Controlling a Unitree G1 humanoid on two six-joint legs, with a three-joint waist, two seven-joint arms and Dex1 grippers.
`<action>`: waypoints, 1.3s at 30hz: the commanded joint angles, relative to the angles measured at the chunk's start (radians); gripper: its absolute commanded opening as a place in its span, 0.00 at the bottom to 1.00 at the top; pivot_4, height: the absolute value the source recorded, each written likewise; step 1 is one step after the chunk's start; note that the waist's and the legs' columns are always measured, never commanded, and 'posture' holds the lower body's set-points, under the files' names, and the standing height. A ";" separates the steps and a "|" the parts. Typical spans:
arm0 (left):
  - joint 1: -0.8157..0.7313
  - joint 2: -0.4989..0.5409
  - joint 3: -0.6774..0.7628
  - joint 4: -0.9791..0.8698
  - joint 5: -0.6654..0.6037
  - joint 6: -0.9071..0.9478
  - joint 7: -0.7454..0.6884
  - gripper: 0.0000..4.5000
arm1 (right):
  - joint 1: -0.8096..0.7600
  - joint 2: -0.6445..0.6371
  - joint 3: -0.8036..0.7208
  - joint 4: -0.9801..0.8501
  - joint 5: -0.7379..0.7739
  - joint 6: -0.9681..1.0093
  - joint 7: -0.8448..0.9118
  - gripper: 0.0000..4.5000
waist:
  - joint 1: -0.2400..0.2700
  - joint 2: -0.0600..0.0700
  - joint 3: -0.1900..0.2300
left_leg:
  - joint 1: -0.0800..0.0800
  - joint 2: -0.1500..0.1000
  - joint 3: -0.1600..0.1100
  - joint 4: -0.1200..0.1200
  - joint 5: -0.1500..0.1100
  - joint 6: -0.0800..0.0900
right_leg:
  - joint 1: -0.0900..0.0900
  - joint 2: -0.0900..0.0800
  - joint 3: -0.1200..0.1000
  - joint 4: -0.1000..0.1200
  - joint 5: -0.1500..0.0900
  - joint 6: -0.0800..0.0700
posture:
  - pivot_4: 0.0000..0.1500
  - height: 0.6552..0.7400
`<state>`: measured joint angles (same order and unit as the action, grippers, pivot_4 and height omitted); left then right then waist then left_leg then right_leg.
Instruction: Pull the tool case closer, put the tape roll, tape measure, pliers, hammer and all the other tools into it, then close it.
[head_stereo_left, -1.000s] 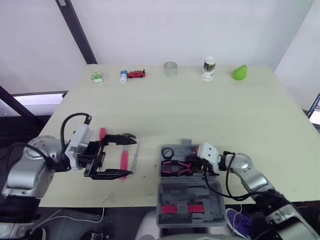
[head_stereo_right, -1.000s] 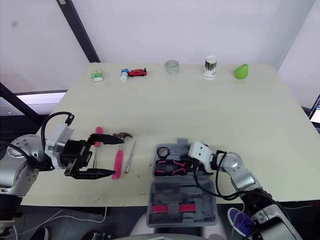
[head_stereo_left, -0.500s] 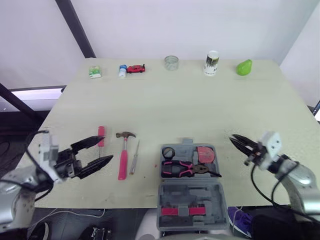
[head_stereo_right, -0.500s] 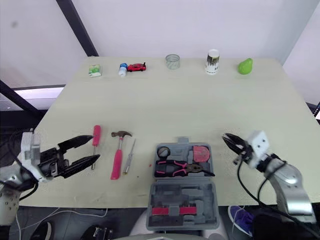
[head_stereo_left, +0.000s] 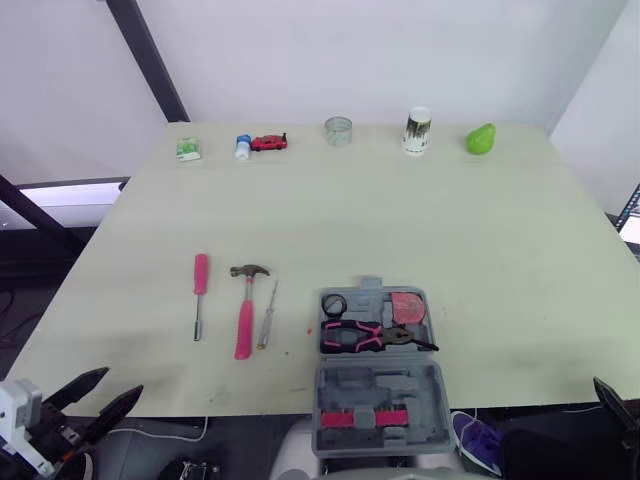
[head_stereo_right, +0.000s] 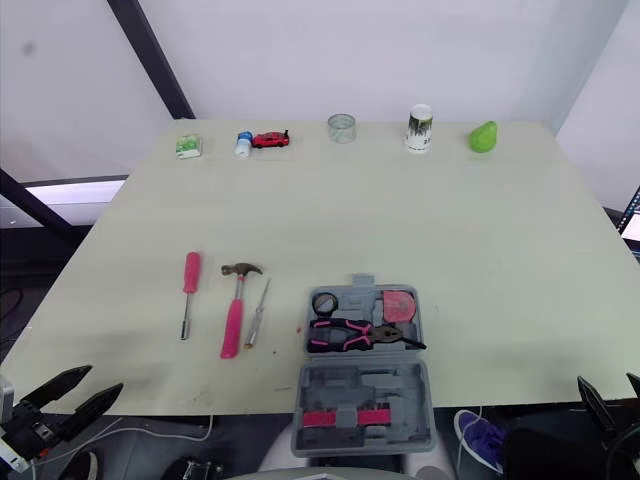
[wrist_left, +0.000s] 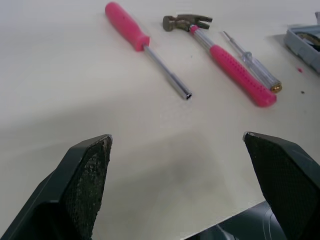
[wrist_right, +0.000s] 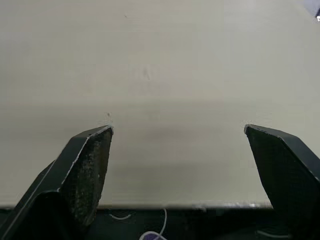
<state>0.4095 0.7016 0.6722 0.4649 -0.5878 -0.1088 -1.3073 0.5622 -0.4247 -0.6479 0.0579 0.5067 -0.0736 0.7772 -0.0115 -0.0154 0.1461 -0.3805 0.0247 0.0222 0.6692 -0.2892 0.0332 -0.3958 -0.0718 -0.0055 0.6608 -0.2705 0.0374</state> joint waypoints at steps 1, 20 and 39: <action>-0.008 0.007 -0.002 -0.036 0.000 -0.021 -0.015 1.00 | -0.015 -0.024 -0.023 -0.010 0.005 -0.026 -0.001 0.99 | 0.000 0.000 0.000 | 0.000 0.000 0.000 0.000 0.000 0.000 | 0.000 -0.001 0.000 0.000 0.000 0.000 | 1.00 1.00; -0.130 0.041 -0.498 -0.465 0.144 0.102 -0.121 0.52 | -0.188 -0.261 0.450 -0.273 -0.163 0.123 0.211 0.39 | 0.008 0.004 0.000 | -0.002 -0.001 0.000 -0.002 0.000 0.000 | 0.000 -0.006 -0.004 -0.003 0.000 -0.001 | 1.00 1.00; -0.462 0.032 -0.778 -0.258 0.298 0.089 -0.188 0.01 | -0.464 -0.289 0.784 -0.120 -0.380 0.074 0.270 0.00 | 0.009 0.002 0.002 | -0.003 -0.002 0.000 0.002 0.000 0.001 | 0.000 0.009 -0.007 0.001 0.003 0.004 | 1.00 1.00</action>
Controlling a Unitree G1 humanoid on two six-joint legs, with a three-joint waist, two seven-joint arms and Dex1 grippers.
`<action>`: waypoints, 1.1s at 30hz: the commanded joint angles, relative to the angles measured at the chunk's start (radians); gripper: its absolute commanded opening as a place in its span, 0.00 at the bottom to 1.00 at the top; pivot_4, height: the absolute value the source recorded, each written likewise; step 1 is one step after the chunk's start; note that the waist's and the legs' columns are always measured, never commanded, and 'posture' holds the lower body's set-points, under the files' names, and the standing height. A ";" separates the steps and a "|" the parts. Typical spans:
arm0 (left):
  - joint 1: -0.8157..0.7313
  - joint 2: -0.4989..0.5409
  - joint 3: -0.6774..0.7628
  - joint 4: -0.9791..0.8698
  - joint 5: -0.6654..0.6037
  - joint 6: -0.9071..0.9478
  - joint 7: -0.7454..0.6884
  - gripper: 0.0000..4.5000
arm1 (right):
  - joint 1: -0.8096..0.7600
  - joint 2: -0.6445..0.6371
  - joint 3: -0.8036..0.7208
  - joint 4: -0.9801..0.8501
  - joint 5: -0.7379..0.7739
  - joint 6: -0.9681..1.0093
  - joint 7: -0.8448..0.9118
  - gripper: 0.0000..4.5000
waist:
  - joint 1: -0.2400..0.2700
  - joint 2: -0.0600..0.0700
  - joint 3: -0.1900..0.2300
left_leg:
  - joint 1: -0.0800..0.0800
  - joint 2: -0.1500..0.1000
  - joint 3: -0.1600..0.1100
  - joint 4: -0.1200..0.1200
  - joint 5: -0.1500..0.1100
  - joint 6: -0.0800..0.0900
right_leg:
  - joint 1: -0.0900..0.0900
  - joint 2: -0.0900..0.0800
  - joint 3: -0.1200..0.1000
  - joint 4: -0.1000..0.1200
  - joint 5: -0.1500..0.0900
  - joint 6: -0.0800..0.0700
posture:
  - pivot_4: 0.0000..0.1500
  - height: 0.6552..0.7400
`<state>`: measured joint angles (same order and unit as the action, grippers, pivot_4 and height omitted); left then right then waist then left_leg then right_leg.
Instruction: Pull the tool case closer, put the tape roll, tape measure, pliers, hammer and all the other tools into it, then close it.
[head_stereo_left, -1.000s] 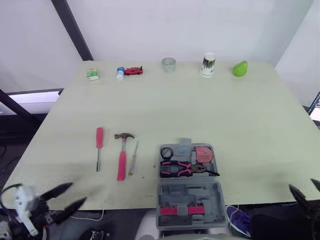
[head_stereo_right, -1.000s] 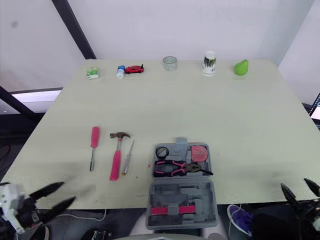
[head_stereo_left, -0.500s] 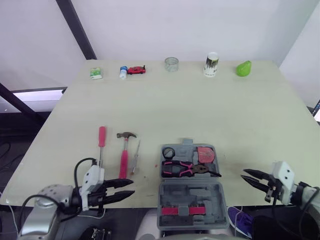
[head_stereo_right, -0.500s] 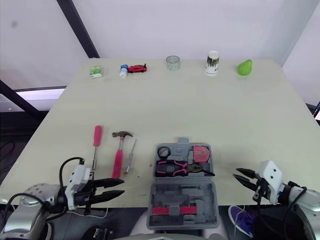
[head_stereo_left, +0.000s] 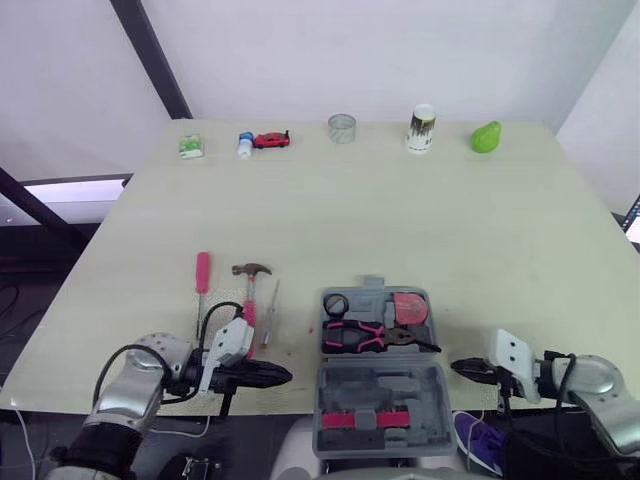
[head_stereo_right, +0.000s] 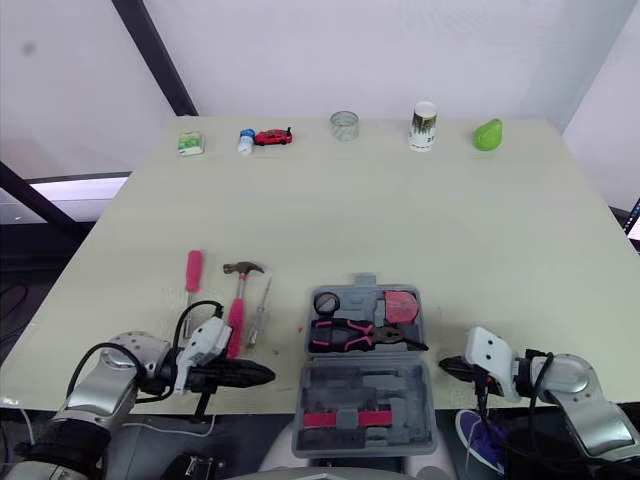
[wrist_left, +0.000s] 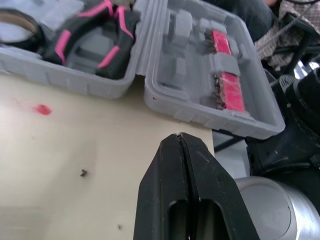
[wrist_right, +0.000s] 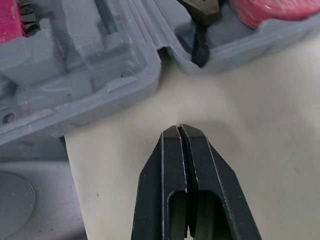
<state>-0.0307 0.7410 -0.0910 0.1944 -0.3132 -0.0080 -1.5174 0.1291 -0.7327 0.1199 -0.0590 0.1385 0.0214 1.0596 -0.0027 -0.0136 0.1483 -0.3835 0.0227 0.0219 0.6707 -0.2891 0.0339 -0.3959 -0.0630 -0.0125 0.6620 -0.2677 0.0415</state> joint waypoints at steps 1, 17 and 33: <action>-0.028 -0.011 -0.020 0.015 0.030 -0.010 0.028 0.01 | -0.041 0.027 0.023 0.000 -0.017 -0.025 -0.018 0.00 | -0.001 0.000 0.000 | 0.000 0.000 0.000 0.000 0.000 0.000 | 0.000 0.000 0.000 0.000 0.000 0.000 | 1.00 1.00; -0.066 -0.047 -0.068 0.038 0.097 -0.021 0.110 0.01 | -0.061 0.040 0.054 0.003 -0.027 -0.004 -0.031 0.00 | 0.000 0.000 0.000 | 0.000 0.000 0.000 0.001 0.000 0.000 | 0.000 0.000 0.000 0.001 0.001 0.001 | 1.00 1.00; -0.116 -0.092 -0.127 0.015 0.137 0.027 0.153 0.01 | -0.078 0.057 0.067 0.016 -0.037 -0.011 -0.049 0.00 | 0.000 -0.001 0.000 | 0.000 0.000 0.000 0.001 0.000 0.000 | 0.000 0.001 0.000 0.001 0.001 0.001 | 1.00 1.00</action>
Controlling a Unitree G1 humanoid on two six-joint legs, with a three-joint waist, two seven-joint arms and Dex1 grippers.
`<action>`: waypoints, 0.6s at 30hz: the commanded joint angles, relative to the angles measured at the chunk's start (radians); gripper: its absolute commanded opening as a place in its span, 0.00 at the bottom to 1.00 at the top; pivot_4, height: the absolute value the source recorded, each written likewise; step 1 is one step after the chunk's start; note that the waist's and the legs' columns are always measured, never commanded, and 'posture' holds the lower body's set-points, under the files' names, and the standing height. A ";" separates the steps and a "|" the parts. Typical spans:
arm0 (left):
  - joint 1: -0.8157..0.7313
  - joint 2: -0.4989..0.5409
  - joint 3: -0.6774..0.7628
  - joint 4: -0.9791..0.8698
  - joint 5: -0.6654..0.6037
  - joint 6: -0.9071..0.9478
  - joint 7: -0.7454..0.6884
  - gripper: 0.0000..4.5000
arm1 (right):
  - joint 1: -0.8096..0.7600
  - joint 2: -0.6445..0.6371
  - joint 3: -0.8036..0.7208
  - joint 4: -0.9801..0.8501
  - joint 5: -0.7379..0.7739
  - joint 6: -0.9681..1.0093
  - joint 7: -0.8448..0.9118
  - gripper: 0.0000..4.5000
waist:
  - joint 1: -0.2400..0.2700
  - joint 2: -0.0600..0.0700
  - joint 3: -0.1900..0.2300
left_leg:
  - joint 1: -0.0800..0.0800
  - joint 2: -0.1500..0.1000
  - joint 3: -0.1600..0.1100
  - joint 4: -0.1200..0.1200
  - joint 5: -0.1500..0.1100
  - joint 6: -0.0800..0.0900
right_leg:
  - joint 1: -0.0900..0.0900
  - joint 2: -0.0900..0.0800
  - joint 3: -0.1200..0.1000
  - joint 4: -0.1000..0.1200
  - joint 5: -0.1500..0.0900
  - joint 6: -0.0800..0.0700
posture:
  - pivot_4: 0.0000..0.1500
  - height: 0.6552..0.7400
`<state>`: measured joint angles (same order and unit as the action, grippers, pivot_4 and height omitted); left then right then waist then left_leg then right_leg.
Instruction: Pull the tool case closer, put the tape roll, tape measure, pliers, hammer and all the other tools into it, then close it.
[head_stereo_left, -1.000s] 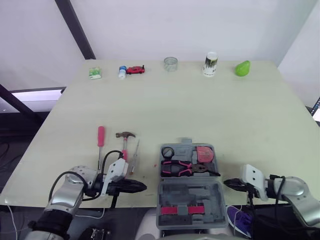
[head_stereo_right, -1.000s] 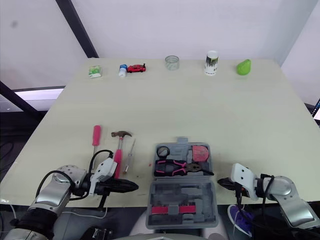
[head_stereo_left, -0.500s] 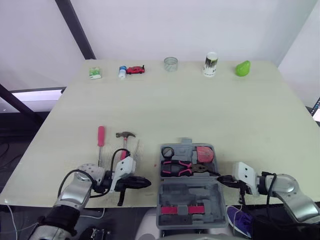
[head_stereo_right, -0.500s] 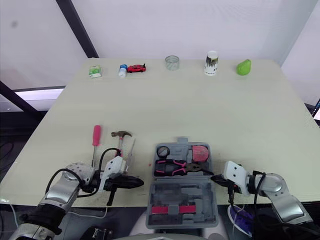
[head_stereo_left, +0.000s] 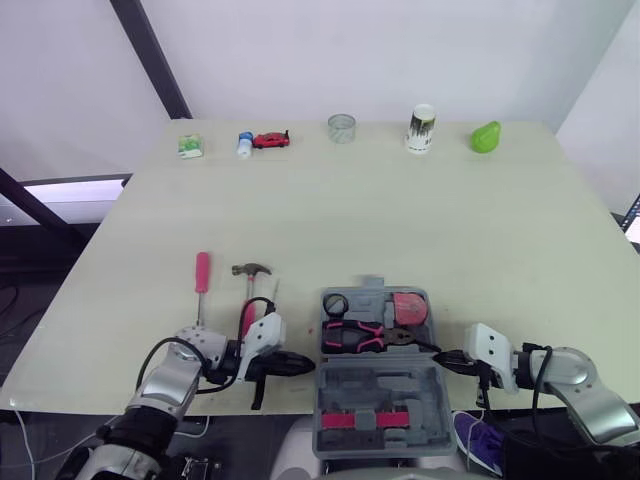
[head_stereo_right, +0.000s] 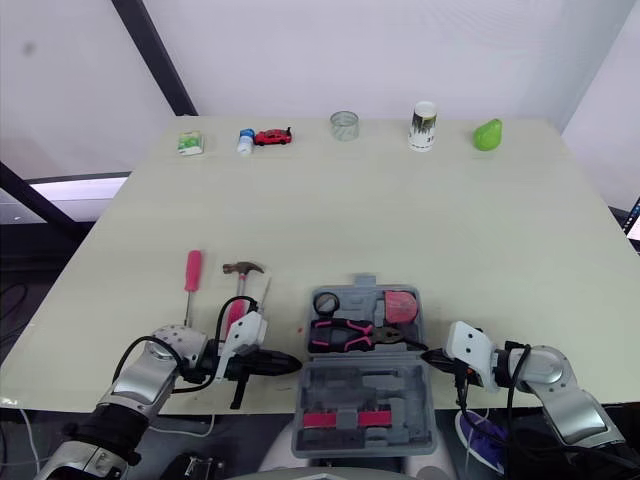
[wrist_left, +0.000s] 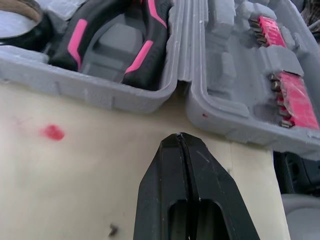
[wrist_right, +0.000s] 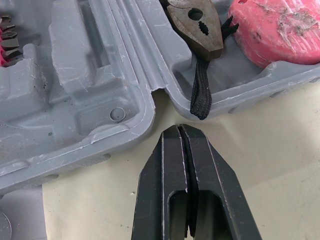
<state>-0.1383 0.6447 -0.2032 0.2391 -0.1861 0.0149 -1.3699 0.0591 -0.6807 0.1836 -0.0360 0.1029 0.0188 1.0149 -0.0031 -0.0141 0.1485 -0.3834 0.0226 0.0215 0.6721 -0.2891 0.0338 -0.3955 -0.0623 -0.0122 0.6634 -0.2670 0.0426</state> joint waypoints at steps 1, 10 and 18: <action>-0.010 -0.001 -0.017 -0.035 0.006 0.012 0.008 0.01 | -0.008 0.006 0.004 -0.007 -0.001 -0.008 -0.004 0.00 | 0.000 0.000 0.000 | 0.000 0.000 0.000 0.000 0.000 0.000 | 0.000 0.000 0.000 0.000 0.000 0.000 | 1.00 1.00; -0.010 -0.029 -0.028 -0.032 -0.010 0.032 0.000 0.01 | -0.017 0.012 0.009 -0.007 0.002 -0.006 -0.002 0.00 | -0.003 0.000 0.000 | 0.000 0.000 0.000 0.000 0.000 0.000 | 0.000 0.000 0.000 0.000 0.000 0.000 | 1.00 1.00; -0.024 -0.058 -0.015 -0.031 -0.021 0.029 0.028 0.01 | -0.028 0.008 0.000 -0.043 0.027 0.023 0.019 0.00 | -0.003 0.000 0.000 | 0.000 0.000 0.000 0.000 0.000 0.000 | 0.000 0.000 0.000 0.000 0.000 0.000 | 1.00 1.00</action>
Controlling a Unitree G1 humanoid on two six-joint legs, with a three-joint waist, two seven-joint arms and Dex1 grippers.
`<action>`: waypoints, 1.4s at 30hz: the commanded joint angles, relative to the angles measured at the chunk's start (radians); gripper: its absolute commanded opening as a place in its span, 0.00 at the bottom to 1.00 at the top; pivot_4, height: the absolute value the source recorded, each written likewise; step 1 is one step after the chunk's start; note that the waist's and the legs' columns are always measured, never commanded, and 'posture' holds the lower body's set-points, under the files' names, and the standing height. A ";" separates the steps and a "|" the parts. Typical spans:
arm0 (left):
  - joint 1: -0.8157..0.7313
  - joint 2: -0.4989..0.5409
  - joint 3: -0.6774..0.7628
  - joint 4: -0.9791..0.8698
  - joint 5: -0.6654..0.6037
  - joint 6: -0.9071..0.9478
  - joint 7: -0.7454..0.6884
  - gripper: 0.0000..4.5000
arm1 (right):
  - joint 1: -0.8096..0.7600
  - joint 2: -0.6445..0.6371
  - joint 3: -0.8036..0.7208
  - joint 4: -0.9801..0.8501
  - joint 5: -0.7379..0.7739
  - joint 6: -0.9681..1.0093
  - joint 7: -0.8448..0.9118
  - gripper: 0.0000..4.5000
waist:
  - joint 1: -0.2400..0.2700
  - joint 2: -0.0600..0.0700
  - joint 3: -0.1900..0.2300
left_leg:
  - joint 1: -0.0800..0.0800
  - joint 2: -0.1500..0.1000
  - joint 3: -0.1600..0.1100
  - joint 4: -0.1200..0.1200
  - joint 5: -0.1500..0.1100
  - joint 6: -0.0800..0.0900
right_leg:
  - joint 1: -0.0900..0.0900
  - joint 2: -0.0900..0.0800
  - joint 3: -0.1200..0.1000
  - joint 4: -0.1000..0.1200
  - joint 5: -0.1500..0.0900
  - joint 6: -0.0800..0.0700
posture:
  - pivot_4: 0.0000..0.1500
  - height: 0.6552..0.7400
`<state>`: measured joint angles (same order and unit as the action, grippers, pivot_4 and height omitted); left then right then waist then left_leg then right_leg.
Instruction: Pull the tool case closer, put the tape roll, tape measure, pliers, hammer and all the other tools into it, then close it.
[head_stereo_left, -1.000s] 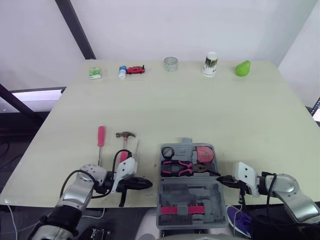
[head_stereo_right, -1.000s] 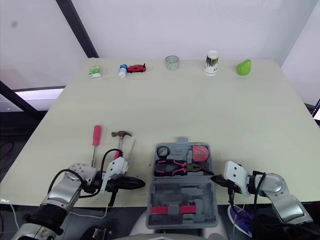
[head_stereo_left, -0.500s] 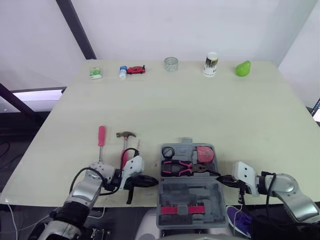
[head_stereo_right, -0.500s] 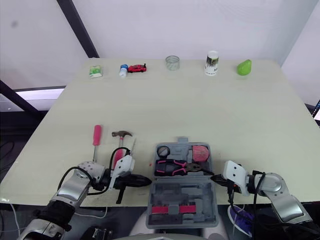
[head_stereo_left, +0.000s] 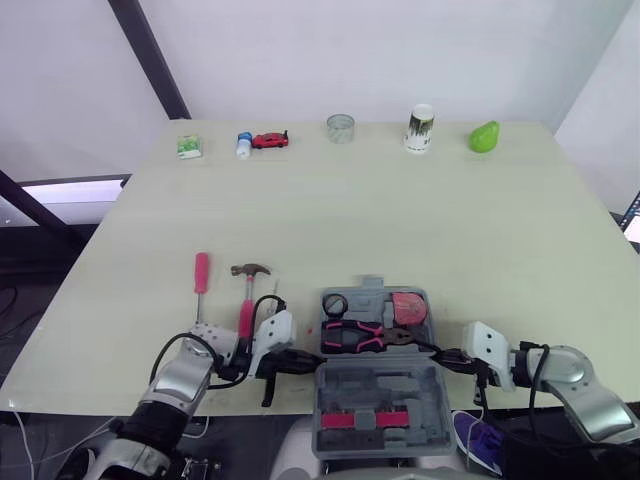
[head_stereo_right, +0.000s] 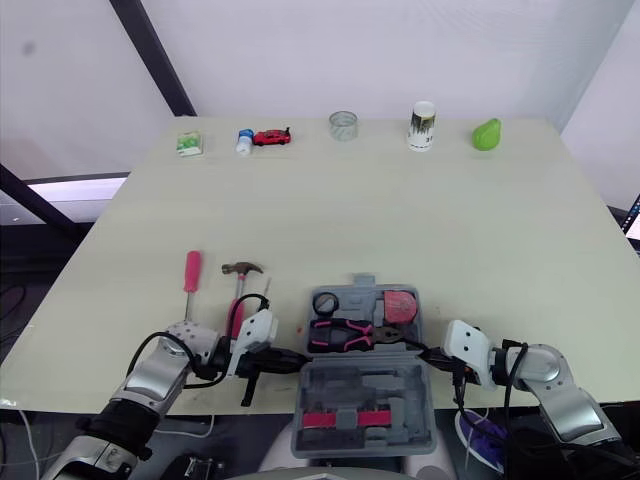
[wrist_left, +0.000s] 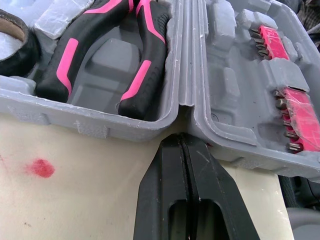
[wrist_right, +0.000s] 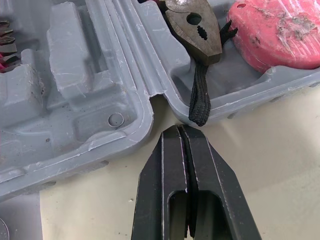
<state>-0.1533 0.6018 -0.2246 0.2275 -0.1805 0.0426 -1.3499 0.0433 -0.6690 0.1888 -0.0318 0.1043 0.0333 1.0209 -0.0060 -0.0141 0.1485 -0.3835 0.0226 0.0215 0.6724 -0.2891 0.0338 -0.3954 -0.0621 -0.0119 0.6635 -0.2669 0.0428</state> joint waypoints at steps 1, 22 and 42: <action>-0.013 -0.019 0.012 -0.025 -0.034 0.012 0.011 0.01 | -0.014 -0.004 -0.006 -0.050 0.031 0.016 0.018 0.00 | 0.000 0.000 0.000 | 0.000 0.000 0.000 0.000 0.000 0.000 | 0.000 0.000 0.000 0.000 0.000 0.000 | 1.00 1.00; -0.087 -0.057 0.018 0.032 0.000 0.054 0.119 0.01 | -0.151 0.080 0.002 0.050 0.016 0.029 -0.027 0.00 | -0.002 0.000 0.000 | 0.000 0.000 0.000 0.001 0.000 0.000 | 0.000 0.000 0.000 0.001 0.001 0.001 | 1.00 1.00; -0.161 -0.086 0.077 0.117 0.016 0.085 0.199 0.01 | -0.227 0.160 0.015 0.114 -0.024 0.028 -0.057 0.00 | -0.008 0.000 0.000 | 0.000 0.000 0.000 0.004 0.000 0.000 | 0.001 0.001 0.001 0.002 0.002 0.003 | 1.00 1.00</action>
<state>-0.3036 0.5201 -0.1541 0.3631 -0.1559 0.1288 -1.1566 -0.1607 -0.5344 0.1793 0.1233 0.0641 0.0805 0.9549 -0.0143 -0.0140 0.1485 -0.3832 0.0224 0.0212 0.6769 -0.2887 0.0336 -0.3943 -0.0614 -0.0106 0.6660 -0.2647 0.0455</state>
